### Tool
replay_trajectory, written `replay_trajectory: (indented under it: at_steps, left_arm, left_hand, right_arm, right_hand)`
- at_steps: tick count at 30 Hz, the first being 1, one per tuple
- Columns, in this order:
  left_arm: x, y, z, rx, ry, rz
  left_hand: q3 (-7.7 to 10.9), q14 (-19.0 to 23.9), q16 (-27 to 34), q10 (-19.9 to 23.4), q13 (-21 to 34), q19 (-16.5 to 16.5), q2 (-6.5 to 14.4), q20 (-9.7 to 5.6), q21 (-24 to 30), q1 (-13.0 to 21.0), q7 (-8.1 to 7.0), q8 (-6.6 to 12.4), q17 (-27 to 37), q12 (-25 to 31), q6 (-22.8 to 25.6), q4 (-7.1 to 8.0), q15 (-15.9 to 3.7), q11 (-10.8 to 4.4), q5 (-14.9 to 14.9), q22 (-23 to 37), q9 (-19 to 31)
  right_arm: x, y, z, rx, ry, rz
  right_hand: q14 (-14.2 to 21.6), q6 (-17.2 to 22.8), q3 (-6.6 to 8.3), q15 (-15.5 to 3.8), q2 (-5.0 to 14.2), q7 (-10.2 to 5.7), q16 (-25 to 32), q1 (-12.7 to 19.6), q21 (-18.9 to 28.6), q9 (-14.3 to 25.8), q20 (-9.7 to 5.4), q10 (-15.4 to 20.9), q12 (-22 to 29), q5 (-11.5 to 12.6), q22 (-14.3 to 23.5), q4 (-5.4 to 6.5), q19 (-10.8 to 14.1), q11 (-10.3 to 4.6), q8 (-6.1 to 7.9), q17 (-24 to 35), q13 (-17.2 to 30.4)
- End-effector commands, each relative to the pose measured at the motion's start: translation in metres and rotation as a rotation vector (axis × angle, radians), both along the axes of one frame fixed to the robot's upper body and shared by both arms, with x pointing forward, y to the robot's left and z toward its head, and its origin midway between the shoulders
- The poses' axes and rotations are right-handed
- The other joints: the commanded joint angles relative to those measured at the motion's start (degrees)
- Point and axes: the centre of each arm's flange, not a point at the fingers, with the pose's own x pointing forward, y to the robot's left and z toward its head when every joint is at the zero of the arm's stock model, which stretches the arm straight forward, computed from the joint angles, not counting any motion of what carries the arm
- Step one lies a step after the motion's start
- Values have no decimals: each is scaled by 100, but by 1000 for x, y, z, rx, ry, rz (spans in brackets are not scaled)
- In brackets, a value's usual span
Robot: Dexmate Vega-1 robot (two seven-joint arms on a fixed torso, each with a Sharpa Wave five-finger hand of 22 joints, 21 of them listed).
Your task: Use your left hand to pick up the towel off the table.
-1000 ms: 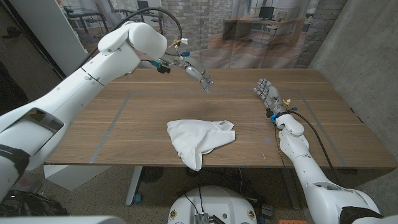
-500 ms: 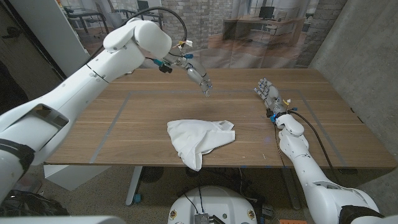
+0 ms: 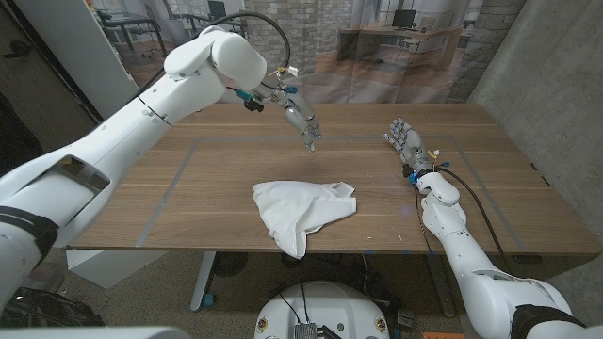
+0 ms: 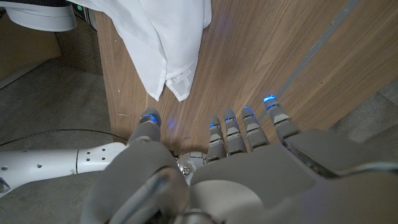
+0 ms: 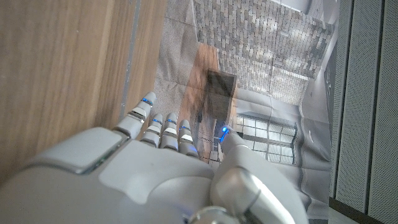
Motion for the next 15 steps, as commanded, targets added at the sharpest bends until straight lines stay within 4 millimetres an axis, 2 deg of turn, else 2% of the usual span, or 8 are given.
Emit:
replay_trajectory:
  at_steps: [1,15]
  left_arm:
    - [-5,-11,-7,64,-45,-6]
    - [-6,-18,-20,129,-59,-15]
  left_hand:
    - [20,131,72,114,24,83,-29,0,34,211,8,15,34,46,88,-47,-35,-38,49,8,34]
    - [8,186,50,115,47,170,-178,37,33,623,38,-36,50,14,11,-71,-37,-56,120,10,44]
  right_arm:
    - [-1,-2,-3,6,2,-1]
    - [-2,-4,-5,7,5,-4]
  right_hand:
    - [42,79,8,9,-12,-6,35,-31,39,29,-6,68,46,31,27,35,38,-9,41,11,14]
    - [56,96,7,13,-16,-1,37,-47,41,29,-7,92,52,35,27,47,49,7,42,10,14]
